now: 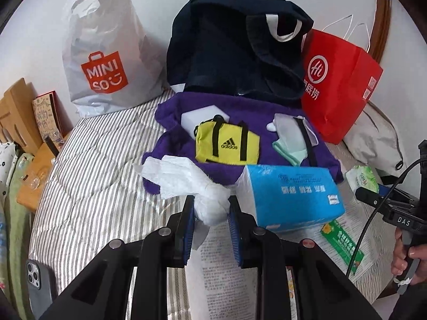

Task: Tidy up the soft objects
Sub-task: 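Carry the white plastic to the towel with left while right carries the wipes pack there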

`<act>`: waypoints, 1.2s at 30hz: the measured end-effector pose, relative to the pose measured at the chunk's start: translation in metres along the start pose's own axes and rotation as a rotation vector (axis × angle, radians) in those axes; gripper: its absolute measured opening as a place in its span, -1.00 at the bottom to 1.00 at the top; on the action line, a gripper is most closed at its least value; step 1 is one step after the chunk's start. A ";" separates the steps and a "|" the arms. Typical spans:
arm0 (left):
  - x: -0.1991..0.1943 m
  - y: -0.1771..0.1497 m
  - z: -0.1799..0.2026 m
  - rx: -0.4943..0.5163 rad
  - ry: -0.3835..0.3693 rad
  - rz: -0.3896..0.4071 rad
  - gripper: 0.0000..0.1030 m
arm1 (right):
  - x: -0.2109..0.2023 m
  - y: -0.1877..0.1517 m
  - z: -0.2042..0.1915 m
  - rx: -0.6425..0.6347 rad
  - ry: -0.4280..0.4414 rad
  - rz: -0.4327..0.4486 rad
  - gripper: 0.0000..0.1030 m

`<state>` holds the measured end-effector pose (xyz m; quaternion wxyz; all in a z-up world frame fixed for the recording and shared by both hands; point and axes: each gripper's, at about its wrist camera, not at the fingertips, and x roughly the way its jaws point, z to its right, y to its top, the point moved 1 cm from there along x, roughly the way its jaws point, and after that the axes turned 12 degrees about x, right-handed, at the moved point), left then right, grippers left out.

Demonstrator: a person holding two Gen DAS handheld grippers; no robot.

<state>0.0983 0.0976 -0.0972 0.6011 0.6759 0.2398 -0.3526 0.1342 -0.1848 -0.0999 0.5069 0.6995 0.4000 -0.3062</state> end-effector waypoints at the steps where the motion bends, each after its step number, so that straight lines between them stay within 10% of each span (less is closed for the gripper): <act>1: 0.001 0.002 0.000 0.002 -0.003 0.003 -0.55 | 0.000 0.002 0.000 0.000 -0.003 0.000 0.43; 36: 0.032 0.055 -0.006 0.043 -0.029 0.050 -0.55 | 0.026 0.049 -0.037 -0.039 -0.021 0.047 0.43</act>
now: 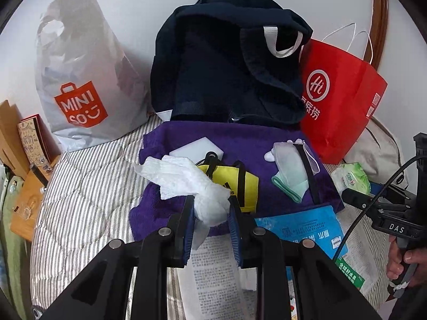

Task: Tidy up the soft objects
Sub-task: 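Carry the white plastic to the towel with left while right carries the wipes pack there, then open the left gripper on the towel while right releases the wipes pack onto it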

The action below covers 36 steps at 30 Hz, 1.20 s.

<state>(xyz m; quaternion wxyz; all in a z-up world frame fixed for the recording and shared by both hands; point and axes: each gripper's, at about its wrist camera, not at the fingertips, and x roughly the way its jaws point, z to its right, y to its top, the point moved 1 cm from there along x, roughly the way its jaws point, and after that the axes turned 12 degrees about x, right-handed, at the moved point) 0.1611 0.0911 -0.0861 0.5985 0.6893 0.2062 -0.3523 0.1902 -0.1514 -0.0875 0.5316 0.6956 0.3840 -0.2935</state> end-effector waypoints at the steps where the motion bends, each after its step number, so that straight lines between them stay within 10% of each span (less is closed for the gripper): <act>1: 0.001 0.001 0.000 0.001 -0.001 0.000 -0.55 | 0.001 0.001 0.000 0.000 0.002 -0.001 0.43; 36: 0.107 0.050 -0.024 -0.046 -0.090 -0.077 -0.55 | 0.117 0.055 -0.015 -0.075 -0.050 -0.126 0.43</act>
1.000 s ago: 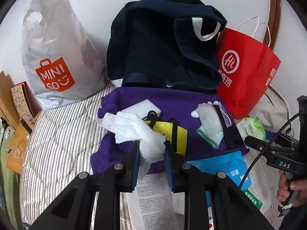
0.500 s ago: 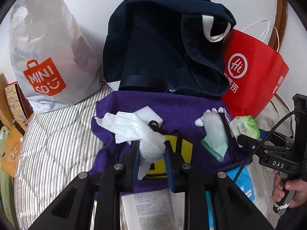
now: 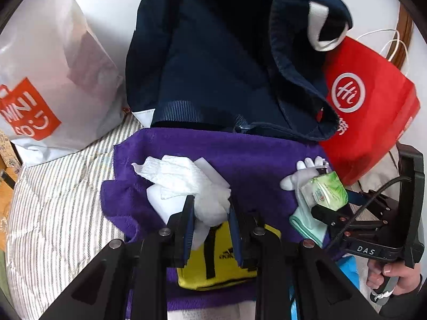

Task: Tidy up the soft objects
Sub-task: 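Open the left gripper on the towel while right releases the wipes pack onto it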

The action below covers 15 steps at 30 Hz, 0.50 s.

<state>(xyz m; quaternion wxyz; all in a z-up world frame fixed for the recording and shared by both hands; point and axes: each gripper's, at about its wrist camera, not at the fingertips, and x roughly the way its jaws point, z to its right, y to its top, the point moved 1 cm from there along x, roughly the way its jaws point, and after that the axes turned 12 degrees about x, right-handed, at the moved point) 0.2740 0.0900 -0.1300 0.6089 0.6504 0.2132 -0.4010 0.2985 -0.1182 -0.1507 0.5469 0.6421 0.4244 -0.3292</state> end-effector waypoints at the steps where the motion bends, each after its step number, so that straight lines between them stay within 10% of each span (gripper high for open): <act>1: 0.005 0.000 -0.001 -0.003 -0.005 -0.010 -0.55 | 0.004 0.001 0.002 0.005 -0.001 -0.009 0.43; 15: 0.033 0.005 -0.002 0.006 -0.013 -0.071 -0.45 | 0.018 0.001 0.009 0.009 0.028 -0.073 0.56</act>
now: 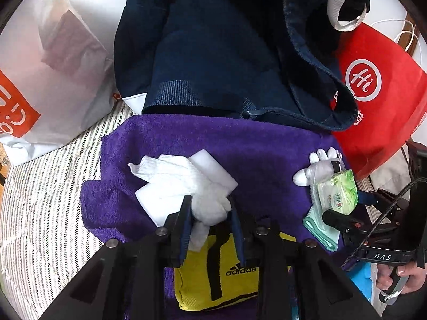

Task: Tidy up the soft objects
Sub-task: 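Open the left gripper on the towel while right releases the wipes pack onto it, then grasp the green snack packet with right while left approaches the orange-print sachet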

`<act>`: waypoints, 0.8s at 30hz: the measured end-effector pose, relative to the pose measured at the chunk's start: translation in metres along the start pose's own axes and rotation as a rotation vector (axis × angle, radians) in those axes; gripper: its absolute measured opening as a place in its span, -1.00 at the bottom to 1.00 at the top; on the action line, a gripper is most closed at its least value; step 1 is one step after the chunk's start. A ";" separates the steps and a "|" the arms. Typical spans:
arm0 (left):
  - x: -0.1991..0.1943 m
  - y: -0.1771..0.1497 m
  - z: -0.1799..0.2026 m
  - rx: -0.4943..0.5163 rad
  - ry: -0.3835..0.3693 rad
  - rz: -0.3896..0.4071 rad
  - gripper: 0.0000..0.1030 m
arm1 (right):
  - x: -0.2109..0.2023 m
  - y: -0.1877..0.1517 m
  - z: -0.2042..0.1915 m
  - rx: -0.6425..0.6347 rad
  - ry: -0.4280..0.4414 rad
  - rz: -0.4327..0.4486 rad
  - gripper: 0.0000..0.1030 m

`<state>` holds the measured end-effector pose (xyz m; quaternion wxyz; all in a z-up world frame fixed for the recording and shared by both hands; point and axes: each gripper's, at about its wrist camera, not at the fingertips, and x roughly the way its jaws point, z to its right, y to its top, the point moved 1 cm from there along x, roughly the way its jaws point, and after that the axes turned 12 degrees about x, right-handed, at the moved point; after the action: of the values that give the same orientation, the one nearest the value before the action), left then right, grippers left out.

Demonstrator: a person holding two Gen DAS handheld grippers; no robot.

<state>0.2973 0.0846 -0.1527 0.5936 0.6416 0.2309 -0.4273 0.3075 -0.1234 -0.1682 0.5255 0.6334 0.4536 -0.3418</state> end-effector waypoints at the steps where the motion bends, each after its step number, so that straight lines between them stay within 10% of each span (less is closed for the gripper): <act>1: -0.001 0.000 0.000 -0.003 -0.005 -0.001 -0.35 | 0.001 0.000 0.001 0.006 0.005 -0.009 0.56; 6: -0.005 0.000 0.007 0.026 -0.018 -0.005 0.37 | 0.000 -0.002 0.006 0.044 0.031 -0.031 0.66; 24: -0.081 -0.044 0.017 0.007 0.089 0.014 0.37 | -0.097 -0.050 0.047 0.114 0.024 0.041 0.66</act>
<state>0.2149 0.0940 -0.1096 0.5836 0.6638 0.2511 -0.3947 0.2286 -0.1880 -0.1079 0.4900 0.6755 0.4266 -0.3487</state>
